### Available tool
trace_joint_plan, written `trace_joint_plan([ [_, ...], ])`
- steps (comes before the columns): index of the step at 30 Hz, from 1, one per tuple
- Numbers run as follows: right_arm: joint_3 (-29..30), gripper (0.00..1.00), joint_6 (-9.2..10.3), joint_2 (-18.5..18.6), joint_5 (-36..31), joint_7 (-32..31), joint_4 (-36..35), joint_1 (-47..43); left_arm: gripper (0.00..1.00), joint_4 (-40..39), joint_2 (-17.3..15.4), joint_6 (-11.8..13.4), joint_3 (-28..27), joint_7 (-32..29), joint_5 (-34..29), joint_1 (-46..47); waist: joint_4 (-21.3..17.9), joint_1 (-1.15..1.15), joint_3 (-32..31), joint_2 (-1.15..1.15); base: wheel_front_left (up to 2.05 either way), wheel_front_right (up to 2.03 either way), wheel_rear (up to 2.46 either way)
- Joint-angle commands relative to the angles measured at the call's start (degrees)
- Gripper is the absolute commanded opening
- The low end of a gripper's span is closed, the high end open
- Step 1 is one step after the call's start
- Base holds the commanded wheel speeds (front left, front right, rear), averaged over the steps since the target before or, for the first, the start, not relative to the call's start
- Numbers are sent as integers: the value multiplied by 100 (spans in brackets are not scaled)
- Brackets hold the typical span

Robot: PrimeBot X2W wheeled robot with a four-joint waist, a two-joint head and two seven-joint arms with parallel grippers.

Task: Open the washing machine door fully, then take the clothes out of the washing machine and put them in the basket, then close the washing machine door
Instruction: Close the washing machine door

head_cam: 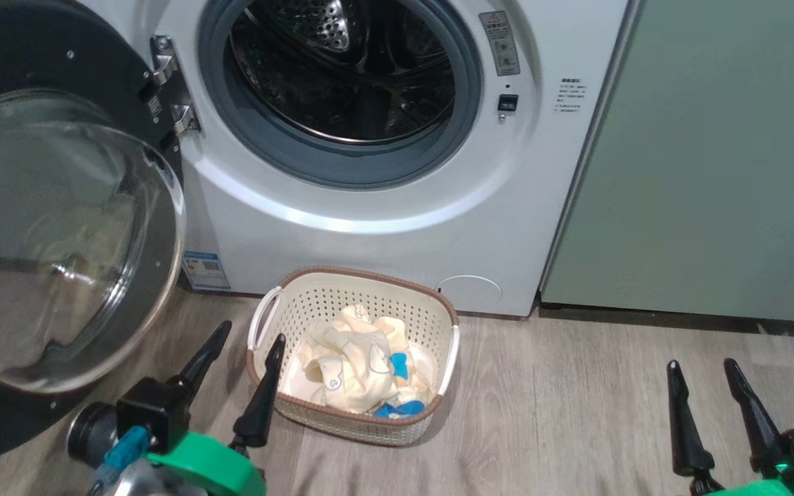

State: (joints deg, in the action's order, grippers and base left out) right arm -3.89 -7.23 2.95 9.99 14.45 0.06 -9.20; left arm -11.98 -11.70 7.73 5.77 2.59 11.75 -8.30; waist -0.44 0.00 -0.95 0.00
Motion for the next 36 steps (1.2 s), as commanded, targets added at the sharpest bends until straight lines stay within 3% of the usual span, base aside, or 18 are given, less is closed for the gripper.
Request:
trace_joint_plan([
  [1, -75, 100, -25, 34, -41, 48, -196, 170, 100, -187, -94, 2, -194, 53, 40, 276, 56, 0, 7, 0, 0, 0, 0],
  [14, -2, 100, -25, 24, -46, 47, -209, 129, 100, -156, -112, 31, -144, 36, 62, 326, 682, 0, 1, 0, 0, 0, 0],
  [28, 0, 100, -25, 11, -17, 39, -191, 73, 100, -219, -169, 124, -170, 58, 60, 328, 2281, 0, -40, 0, 0, 0, 0],
  [36, -92, 100, -25, 2, 27, 44, -131, 109, 100, -268, -214, 132, -162, 19, 84, 322, 2929, 0, -86, 0, 0, 0, 0],
])
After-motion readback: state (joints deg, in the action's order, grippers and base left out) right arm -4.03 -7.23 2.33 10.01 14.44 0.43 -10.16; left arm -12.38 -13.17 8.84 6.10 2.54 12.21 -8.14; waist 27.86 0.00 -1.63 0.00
